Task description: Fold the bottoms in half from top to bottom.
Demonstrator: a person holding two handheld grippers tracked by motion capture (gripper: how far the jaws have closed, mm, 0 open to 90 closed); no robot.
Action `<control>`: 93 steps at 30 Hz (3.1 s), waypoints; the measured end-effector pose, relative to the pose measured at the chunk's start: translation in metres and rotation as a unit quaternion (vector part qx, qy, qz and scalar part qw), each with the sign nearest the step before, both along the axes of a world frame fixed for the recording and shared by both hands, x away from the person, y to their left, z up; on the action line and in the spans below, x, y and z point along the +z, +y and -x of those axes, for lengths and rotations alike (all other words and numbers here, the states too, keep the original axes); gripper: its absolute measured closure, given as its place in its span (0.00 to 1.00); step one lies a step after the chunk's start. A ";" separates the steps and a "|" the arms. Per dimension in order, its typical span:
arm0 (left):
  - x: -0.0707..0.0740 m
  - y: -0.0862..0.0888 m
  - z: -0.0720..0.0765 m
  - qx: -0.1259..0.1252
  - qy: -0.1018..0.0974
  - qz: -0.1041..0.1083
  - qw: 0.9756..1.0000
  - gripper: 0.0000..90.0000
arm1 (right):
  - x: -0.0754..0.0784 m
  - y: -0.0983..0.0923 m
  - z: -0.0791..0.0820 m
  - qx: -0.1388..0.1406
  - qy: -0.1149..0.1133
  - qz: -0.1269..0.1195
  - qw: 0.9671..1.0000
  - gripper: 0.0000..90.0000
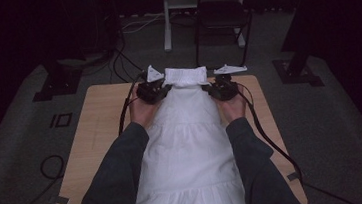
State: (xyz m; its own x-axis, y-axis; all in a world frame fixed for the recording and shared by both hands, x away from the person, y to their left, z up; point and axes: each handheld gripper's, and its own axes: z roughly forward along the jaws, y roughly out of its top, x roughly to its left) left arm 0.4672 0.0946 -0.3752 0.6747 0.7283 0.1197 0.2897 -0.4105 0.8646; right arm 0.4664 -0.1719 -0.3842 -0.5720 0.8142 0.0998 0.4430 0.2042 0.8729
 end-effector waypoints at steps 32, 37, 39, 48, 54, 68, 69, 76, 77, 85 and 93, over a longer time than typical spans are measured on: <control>-0.154 0.021 0.198 -0.139 0.155 -0.101 0.973 0.86 | -0.142 0.007 0.200 0.154 0.131 0.114 0.973 0.92; -0.154 0.020 0.179 -0.122 0.144 -0.106 0.976 0.86 | -0.146 0.015 0.186 0.143 0.119 0.137 0.973 0.92; -0.154 0.019 0.168 -0.116 0.139 -0.109 0.977 0.86 | -0.146 0.016 0.176 0.136 0.115 0.139 0.974 0.92; -0.155 0.021 0.114 -0.106 0.126 -0.110 0.980 0.86 | -0.150 0.016 0.119 0.110 0.131 0.098 0.980 0.92; -0.153 0.017 0.078 -0.094 0.118 -0.126 0.980 0.86 | -0.151 0.015 0.085 0.091 0.132 0.086 0.983 0.92; -0.147 -0.001 -0.002 -0.031 0.116 -0.177 0.977 0.85 | -0.150 0.022 0.002 0.019 0.154 0.056 0.986 0.92; -0.147 -0.002 -0.005 -0.023 0.117 -0.172 0.978 0.85 | -0.150 0.023 -0.002 0.012 0.157 0.053 0.986 0.92; -0.131 0.002 0.002 -0.003 0.126 -0.131 0.983 0.89 | -0.138 0.021 -0.003 0.014 0.144 0.053 0.988 0.93; -0.123 0.004 0.006 -0.005 0.120 -0.115 0.986 0.90 | -0.131 0.020 0.000 0.017 0.136 0.052 0.989 0.93; -0.022 0.020 0.062 -0.058 0.013 -0.004 0.998 0.91 | -0.037 -0.007 0.039 0.058 0.030 -0.011 0.998 0.93; -0.033 0.028 0.136 -0.114 0.025 -0.006 0.993 0.91 | -0.016 -0.012 0.109 0.122 0.001 0.032 0.992 0.93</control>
